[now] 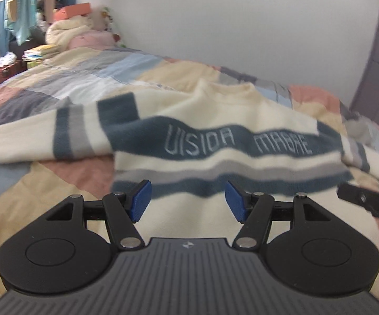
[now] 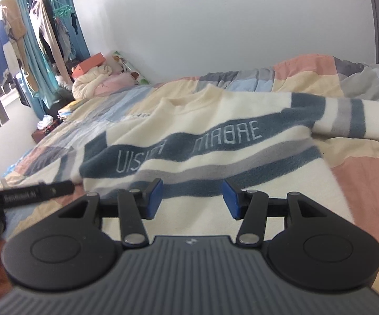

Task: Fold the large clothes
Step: 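Move both open grippers over the lettered sweater toward its other sleeve, then grasp the cream sleeve cuff with the right gripper and lift it, then fold the held sleeve across the sweater body and open the right gripper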

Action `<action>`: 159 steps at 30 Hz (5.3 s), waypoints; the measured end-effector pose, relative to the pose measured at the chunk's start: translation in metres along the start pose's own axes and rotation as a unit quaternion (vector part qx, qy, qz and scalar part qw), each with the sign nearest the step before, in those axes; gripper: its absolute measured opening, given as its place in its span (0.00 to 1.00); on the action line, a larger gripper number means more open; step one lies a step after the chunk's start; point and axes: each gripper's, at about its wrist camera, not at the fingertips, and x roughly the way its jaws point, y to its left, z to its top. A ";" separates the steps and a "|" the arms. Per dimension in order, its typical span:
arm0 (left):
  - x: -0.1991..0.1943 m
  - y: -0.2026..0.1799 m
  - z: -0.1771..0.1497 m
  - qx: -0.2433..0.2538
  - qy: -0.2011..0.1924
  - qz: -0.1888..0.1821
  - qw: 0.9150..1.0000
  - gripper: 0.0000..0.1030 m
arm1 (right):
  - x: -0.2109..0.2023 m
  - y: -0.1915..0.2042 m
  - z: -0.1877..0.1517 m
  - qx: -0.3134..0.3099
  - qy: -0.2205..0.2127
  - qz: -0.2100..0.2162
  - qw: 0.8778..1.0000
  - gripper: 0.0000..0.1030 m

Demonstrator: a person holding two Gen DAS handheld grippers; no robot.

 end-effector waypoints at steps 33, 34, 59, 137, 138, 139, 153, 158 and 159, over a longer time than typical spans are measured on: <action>0.036 0.012 -0.036 0.021 0.059 0.003 0.998 0.65 | 0.061 -0.031 -0.007 0.109 0.081 -0.011 0.991 0.52; 0.031 0.012 -0.037 0.016 0.056 0.002 0.998 0.65 | 0.053 -0.033 -0.006 0.111 0.071 -0.013 0.991 0.52; 0.013 -0.032 -0.058 0.033 0.040 0.022 0.998 0.65 | -0.069 -0.342 0.043 0.326 -0.060 -0.111 0.937 0.69; 0.013 0.076 -0.017 -0.170 0.034 -0.011 0.985 0.66 | -0.109 -0.175 0.253 0.004 -0.276 -0.021 0.961 0.11; 0.009 0.080 -0.016 -0.178 0.027 -0.015 0.984 0.66 | -0.110 -0.156 0.253 -0.012 -0.276 -0.006 0.961 0.11; 0.006 0.084 -0.016 -0.189 0.020 -0.017 0.982 0.66 | -0.110 -0.136 0.253 -0.028 -0.275 0.009 0.961 0.11; -0.016 0.161 -0.020 -0.336 -0.015 -0.058 0.940 0.66 | -0.048 0.100 0.166 -0.214 -0.151 0.185 0.947 0.11; -0.017 0.187 -0.023 -0.361 -0.004 -0.094 0.928 0.69 | -0.014 0.154 0.093 -0.260 -0.070 0.206 0.941 0.11; -0.015 0.190 -0.024 -0.362 0.004 -0.106 0.926 0.69 | -0.006 0.160 0.079 -0.264 -0.052 0.210 0.940 0.11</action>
